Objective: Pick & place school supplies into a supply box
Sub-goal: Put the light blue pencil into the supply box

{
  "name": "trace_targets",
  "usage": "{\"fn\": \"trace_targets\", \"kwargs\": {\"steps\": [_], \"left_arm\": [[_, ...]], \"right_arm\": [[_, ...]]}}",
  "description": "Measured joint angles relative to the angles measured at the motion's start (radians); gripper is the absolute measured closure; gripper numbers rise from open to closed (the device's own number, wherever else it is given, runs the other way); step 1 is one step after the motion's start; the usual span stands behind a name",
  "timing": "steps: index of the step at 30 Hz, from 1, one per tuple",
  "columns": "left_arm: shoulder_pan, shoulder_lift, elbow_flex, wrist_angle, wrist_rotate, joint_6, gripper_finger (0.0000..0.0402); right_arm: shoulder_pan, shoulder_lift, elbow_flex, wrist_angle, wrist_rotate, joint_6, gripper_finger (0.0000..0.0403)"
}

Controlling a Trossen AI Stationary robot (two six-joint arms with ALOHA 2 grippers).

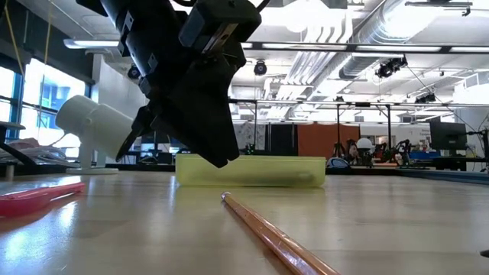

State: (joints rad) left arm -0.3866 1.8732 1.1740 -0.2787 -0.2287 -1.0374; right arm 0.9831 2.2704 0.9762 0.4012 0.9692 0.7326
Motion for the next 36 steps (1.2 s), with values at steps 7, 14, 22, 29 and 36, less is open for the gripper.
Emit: {"fn": "trace_targets", "kwargs": {"steps": [7, 14, 22, 29, 36], "left_arm": [[0.0, 0.0, 0.0, 0.0, -0.003, 0.0, 0.0275], [0.0, 0.0, 0.0, 0.0, -0.003, 0.0, 0.0275], [0.0, 0.0, 0.0, 0.0, 0.002, -0.004, 0.0275], [-0.007, 0.0, 0.0, 0.028, 0.106, -0.012, 0.0275], [-0.021, -0.045, 0.004, -0.016, 0.119, 0.009, 0.0275]], "right_arm": [[-0.028, 0.004, -0.001, 0.028, -0.006, -0.036, 0.0293], [-0.043, 0.004, -0.002, 0.042, -0.026, -0.078, 0.0361], [-0.109, -0.039, -0.01, 0.09, -0.06, -0.197, 0.0403], [-0.238, -0.257, -0.016, -0.135, -0.108, -0.392, 0.0401], [-0.444, -0.398, -0.014, -0.273, -0.205, -0.537, 0.0401]]}}
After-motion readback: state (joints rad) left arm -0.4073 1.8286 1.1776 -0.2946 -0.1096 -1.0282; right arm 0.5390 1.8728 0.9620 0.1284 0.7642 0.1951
